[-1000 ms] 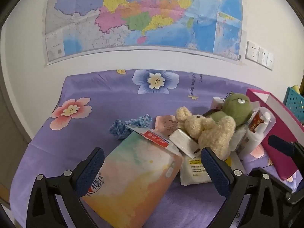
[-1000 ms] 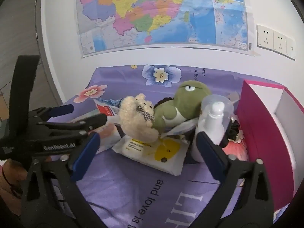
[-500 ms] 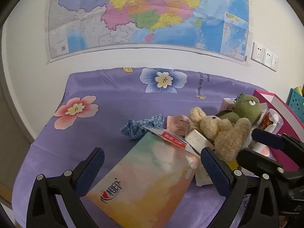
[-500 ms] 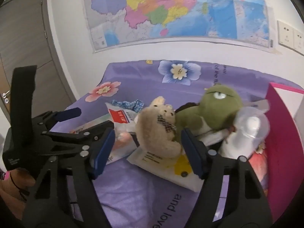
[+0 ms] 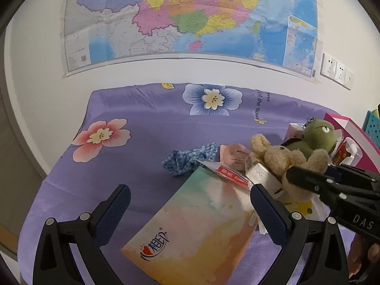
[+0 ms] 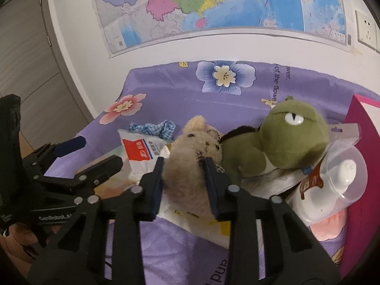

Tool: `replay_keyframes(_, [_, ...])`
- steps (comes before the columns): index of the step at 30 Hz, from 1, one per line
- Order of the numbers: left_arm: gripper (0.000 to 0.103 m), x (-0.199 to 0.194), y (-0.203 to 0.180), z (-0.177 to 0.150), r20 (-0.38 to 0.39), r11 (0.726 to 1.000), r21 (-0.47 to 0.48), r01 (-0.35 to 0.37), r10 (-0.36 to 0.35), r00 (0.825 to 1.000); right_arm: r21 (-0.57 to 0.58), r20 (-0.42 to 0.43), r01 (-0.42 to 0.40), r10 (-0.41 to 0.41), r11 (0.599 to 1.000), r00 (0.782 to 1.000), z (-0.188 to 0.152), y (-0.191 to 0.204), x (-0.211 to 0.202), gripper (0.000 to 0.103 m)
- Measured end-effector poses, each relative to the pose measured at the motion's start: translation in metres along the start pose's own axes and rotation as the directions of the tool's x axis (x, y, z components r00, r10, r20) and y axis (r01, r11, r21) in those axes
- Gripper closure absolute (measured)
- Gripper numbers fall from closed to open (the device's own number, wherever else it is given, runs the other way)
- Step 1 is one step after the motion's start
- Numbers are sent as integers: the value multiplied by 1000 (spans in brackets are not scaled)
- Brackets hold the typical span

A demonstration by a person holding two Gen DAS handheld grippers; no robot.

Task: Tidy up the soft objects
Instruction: 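Reach the right gripper to the beige teddy bear and grasp it, then lift the teddy bear with the right gripper and release it into the pink box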

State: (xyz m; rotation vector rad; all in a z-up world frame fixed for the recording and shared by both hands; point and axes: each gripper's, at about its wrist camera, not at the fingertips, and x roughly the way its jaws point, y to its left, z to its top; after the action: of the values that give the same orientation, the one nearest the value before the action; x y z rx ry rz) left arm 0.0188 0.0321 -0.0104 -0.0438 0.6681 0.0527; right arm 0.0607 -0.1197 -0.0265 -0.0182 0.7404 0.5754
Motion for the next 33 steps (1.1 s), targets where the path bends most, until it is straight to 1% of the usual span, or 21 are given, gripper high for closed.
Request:
replay_keyframes(2, [1, -1, -2, 2, 4, 1000, 11, 8, -9, 1000, -7, 28, -18, 18, 1000, 999, 2, 2, -6, 74])
replay_keyframes(6, [1, -7, -10, 6, 31, 998, 52, 39, -40, 999, -14, 92, -46, 47, 999, 995, 8, 4, -25, 75])
replay_keyframes(12, [1, -8, -31, 16, 18, 980, 135, 147, -151, 988, -4, 159, -96, 96, 995, 983, 22, -3, -56, 75])
replay_keyframes(15, [1, -3, -47, 22, 6, 967, 183, 176, -181, 984, 3, 211, -82, 80, 997, 974, 26, -13, -82, 75])
replay_keyframes(17, [1, 2, -59, 25, -10, 955, 221, 198, -201, 980, 25, 249, -60, 52, 998, 967, 27, -25, -107, 75])
replay_keyframes(19, [1, 6, -72, 26, -21, 943, 263, 204, -206, 978, 44, 282, -22, 8, 999, 959, 27, -36, -127, 75])
replay_keyframes(22, [1, 13, -86, 28, -26, 932, 307, 194, -196, 980, 74, 315, 83, -103, 994, 943, 23, -56, -156, 75])
replay_keyframes(23, [1, 15, -87, 28, -37, 928, 309, 206, -205, 978, 92, 318, 117, -141, 989, 938, 20, -65, -164, 75])
replay_keyframes(24, [1, 18, -88, 29, -51, 926, 308, 216, -211, 976, 119, 316, 144, -175, 982, 932, 18, -75, -169, 75])
replay_keyframes(27, [2, 27, -92, 31, -71, 923, 320, 213, -201, 977, 204, 294, 205, -259, 957, 920, 9, -107, -180, 75])
replay_keyframes(28, [3, 29, -92, 32, -71, 925, 322, 202, -189, 979, 228, 284, 221, -282, 948, 916, 6, -117, -182, 75])
replay_keyframes(33, [5, 34, -88, 35, -97, 922, 320, 218, -197, 976, 341, 225, 272, -360, 900, 906, -11, -162, -189, 74])
